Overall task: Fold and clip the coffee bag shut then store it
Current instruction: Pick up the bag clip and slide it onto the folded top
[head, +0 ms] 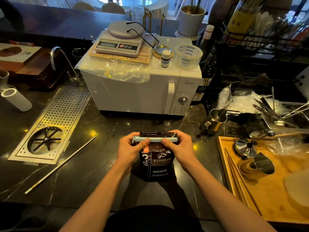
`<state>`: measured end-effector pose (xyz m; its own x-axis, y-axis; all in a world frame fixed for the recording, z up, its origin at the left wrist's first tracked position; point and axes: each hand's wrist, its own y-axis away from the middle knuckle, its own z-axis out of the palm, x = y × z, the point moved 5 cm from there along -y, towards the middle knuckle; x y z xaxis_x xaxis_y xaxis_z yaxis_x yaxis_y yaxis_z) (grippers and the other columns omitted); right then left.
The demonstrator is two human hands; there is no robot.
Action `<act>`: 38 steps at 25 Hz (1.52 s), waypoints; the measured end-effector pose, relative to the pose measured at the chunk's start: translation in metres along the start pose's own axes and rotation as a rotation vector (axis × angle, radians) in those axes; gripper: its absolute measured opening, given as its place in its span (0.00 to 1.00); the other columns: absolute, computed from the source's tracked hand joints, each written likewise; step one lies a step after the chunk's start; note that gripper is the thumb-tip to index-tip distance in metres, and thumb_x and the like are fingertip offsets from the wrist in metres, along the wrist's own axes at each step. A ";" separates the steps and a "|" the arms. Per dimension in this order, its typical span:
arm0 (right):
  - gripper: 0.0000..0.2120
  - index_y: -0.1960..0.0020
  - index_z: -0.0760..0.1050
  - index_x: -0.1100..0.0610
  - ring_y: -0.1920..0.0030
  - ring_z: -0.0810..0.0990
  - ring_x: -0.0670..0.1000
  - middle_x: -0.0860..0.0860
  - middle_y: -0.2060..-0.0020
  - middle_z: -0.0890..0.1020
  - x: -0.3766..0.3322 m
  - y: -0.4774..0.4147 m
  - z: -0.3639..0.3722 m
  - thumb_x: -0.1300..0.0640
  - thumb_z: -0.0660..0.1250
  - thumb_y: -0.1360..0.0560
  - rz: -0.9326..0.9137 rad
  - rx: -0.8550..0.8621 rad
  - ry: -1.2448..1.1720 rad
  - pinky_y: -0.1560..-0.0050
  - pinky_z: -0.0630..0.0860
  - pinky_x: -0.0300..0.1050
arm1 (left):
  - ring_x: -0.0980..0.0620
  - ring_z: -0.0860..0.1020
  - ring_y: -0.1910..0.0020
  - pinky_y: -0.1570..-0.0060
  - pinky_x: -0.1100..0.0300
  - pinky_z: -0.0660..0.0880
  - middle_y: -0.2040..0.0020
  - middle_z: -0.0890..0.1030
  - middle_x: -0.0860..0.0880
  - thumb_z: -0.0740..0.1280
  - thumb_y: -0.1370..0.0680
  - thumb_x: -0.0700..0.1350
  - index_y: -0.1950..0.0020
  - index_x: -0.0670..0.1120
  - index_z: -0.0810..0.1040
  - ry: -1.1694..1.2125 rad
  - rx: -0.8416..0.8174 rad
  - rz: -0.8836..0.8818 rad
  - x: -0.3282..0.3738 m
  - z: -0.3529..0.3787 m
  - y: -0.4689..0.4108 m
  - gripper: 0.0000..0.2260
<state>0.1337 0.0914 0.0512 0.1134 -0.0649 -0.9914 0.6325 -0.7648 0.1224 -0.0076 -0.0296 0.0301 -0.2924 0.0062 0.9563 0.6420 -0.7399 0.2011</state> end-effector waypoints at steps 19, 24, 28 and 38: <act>0.12 0.48 0.80 0.58 0.54 0.86 0.51 0.55 0.55 0.85 0.003 -0.003 0.001 0.63 0.75 0.30 0.011 -0.012 -0.091 0.55 0.82 0.43 | 0.49 0.85 0.51 0.55 0.56 0.82 0.50 0.85 0.47 0.77 0.31 0.42 0.44 0.48 0.80 -0.129 -0.043 0.050 0.003 0.006 -0.007 0.16; 0.10 0.46 0.79 0.57 0.50 0.85 0.55 0.57 0.51 0.85 0.010 -0.002 0.001 0.63 0.72 0.27 0.038 -0.018 -0.127 0.51 0.82 0.45 | 0.50 0.85 0.54 0.56 0.59 0.81 0.55 0.86 0.48 0.75 0.30 0.42 0.49 0.45 0.81 -0.131 -0.028 0.040 0.000 0.003 -0.006 0.11; 0.10 0.45 0.79 0.57 0.48 0.85 0.56 0.57 0.50 0.85 0.012 -0.004 0.000 0.62 0.71 0.27 0.038 -0.013 -0.103 0.48 0.82 0.49 | 0.50 0.85 0.54 0.57 0.58 0.81 0.56 0.86 0.48 0.74 0.29 0.42 0.50 0.46 0.81 -0.163 -0.019 0.048 0.000 0.004 -0.005 0.09; 0.19 0.40 0.76 0.49 0.46 0.83 0.45 0.48 0.46 0.84 0.033 0.017 0.005 0.45 0.68 0.29 0.110 -0.031 -0.074 0.47 0.80 0.42 | 0.55 0.80 0.43 0.47 0.61 0.78 0.42 0.81 0.52 0.76 0.34 0.58 0.38 0.54 0.75 -0.221 -0.077 -0.054 -0.021 0.003 0.014 0.26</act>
<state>0.1450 0.0731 0.0205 0.1270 -0.1955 -0.9724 0.6426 -0.7306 0.2308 0.0099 -0.0383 0.0137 -0.1574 0.1878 0.9695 0.5711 -0.7836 0.2445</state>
